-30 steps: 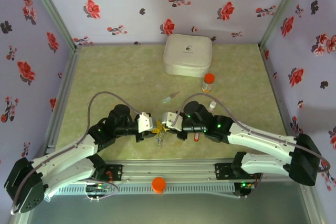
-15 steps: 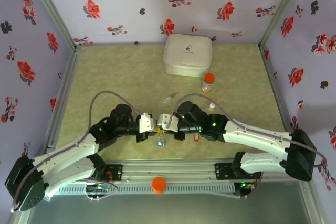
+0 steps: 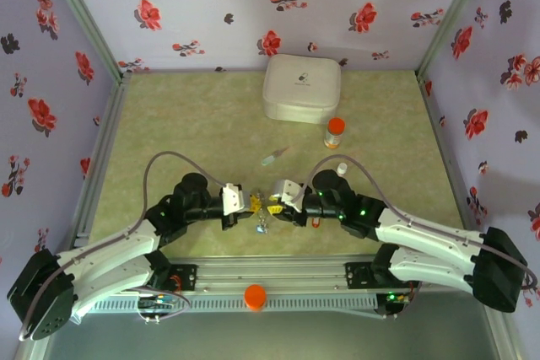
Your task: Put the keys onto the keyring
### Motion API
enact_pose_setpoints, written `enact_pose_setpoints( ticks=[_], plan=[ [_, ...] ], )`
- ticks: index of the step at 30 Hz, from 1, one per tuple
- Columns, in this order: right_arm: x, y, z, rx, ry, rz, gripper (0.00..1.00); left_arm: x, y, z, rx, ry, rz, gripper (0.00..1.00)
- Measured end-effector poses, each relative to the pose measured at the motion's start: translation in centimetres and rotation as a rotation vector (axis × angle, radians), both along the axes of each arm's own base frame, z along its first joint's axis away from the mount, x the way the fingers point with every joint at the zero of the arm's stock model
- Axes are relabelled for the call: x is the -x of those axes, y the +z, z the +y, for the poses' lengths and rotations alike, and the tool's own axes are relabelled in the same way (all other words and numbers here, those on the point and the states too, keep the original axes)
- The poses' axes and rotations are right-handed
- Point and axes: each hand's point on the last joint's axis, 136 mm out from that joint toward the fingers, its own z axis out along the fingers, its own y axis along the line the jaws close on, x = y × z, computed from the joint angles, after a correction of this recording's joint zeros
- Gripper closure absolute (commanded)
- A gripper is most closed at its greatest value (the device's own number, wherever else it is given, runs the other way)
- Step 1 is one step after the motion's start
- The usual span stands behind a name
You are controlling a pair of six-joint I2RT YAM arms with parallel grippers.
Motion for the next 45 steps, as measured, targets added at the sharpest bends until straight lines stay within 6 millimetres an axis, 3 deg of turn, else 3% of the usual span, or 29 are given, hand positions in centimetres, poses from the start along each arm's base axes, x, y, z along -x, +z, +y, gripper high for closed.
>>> enact_pose_setpoints(
  ticks=[18,45],
  plan=[
    [-0.1,1.0,1.1,-0.063,0.021,-0.004,0.77,0.0,0.7,-0.2,0.048,-0.002,-0.007,1.0],
    [0.1,-1.1,0.9,-0.002,0.024,-0.006,0.79,0.1,0.3,-0.1,0.029,-0.012,-0.027,1.0]
  ],
)
